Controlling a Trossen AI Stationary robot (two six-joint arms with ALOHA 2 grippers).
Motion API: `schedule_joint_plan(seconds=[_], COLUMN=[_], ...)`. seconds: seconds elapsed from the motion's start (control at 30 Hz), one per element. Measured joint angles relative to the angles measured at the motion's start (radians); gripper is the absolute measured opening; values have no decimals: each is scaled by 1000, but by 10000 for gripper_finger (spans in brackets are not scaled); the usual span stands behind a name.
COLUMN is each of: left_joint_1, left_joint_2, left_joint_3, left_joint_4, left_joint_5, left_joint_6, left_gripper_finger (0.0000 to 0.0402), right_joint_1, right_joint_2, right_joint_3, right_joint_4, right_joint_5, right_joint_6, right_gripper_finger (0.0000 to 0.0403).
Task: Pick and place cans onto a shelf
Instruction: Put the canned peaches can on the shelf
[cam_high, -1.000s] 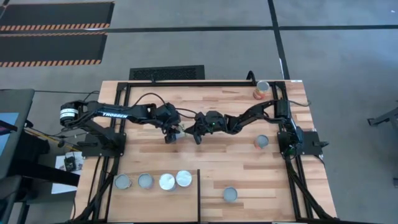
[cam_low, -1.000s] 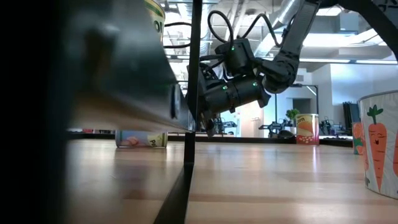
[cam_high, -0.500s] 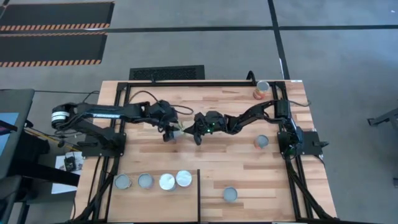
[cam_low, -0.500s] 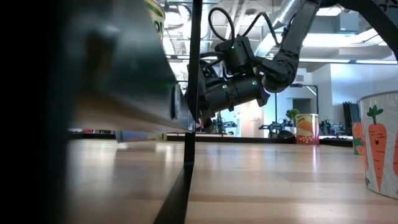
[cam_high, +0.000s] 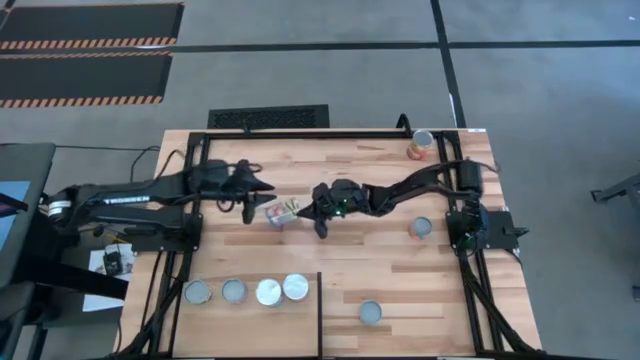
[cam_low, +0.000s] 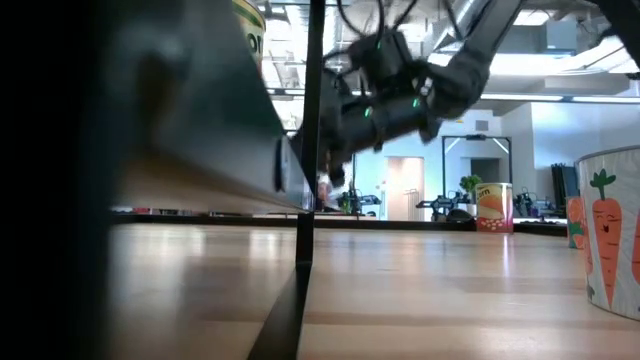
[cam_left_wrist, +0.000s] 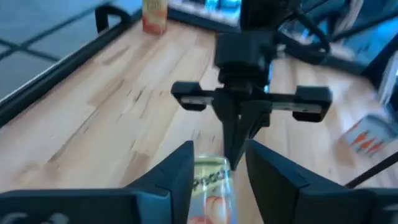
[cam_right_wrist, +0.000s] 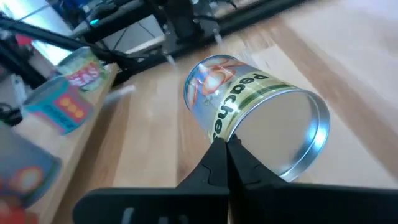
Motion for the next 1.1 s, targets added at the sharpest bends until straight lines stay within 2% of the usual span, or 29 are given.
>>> schedule_joint_plan(seconds=[0.1,0.23,0.37,0.5,0.7,0.93,1.1], left_joint_1=[-8,-12,-12,-12,-12,-12,-12], left_joint_2=[-95,-190,-240,-249,-237,-225,-200], left_joint_3=[-128,-253,-316,-330,-332,-332,-332], left_joint_4=[152,293,338,348,349,343,341], left_joint_5=[0,0,-1,-1,-21,-27,-26], left_joint_6=[-55,-96,-113,-115,-94,-93,-92], left_gripper_finger=[101,67,39,19,2,0,0], right_joint_1=[5,31,72,116,171,191,189], right_joint_2=[-99,-220,-274,-263,-180,-40,26], right_joint_3=[6,90,224,348,460,588,680], right_joint_4=[-187,-626,-1029,-1299,-1439,-1491,-1546], right_joint_5=[3,86,178,252,323,370,398], right_joint_6=[-81,-233,-350,-440,-592,-757,-810], right_gripper_finger=[2,2,2,2,2,2,2])
